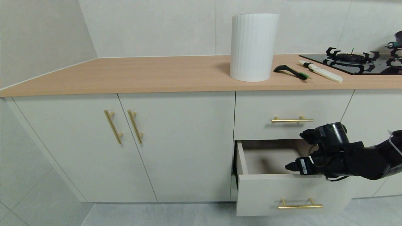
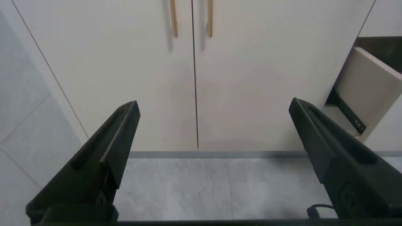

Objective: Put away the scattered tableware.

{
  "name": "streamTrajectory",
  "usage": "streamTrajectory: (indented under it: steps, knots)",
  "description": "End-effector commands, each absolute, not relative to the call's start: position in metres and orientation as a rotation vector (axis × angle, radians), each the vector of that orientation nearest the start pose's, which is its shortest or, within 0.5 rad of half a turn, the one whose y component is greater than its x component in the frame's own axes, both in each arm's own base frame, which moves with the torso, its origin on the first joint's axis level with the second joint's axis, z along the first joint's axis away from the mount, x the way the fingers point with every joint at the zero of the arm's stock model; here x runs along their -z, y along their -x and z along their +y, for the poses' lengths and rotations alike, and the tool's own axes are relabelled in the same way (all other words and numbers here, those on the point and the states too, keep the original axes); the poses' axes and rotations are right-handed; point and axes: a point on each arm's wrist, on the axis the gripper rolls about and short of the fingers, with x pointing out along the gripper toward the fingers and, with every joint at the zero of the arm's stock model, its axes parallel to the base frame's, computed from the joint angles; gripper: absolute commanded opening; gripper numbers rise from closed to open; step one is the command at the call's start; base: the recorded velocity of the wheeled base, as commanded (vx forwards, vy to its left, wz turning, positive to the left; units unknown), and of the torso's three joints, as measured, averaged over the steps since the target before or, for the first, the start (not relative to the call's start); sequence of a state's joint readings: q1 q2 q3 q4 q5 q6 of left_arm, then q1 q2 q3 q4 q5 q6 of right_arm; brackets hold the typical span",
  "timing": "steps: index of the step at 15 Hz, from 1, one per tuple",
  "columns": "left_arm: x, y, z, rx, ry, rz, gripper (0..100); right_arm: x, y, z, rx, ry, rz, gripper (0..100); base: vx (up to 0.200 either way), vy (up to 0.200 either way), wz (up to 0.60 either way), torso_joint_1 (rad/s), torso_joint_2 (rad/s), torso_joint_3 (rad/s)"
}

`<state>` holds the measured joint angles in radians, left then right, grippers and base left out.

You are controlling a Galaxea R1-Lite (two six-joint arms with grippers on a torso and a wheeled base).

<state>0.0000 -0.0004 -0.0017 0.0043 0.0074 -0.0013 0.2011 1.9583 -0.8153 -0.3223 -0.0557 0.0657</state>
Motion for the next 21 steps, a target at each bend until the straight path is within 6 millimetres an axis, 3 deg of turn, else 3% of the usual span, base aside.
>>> streamTrajectory:
  steps: [1,10,14,21]
  knots:
    - [-0.075,0.023,0.0,-0.008,0.002,0.003,100,-0.085,-0.313,0.063,-0.121,0.06,0.814,100,0.0,0.0,0.0,0.0,0.0,0.0]
    - [-0.075,0.023,0.0,-0.008,0.002,0.003,100,-0.087,-0.29,0.06,-0.186,0.194,0.97,100,0.0,0.0,0.0,0.0,0.0,0.0]
    - [-0.075,0.023,0.0,-0.008,0.002,0.003,100,-0.091,-0.268,0.059,-0.251,0.292,1.097,100,0.0,0.0,0.0,0.0,0.0,0.0]
    - [-0.075,0.023,0.0,-0.008,0.002,0.003,100,-0.097,-0.23,0.077,-0.38,0.437,1.3,100,0.0,0.0,0.0,0.0,0.0,0.0]
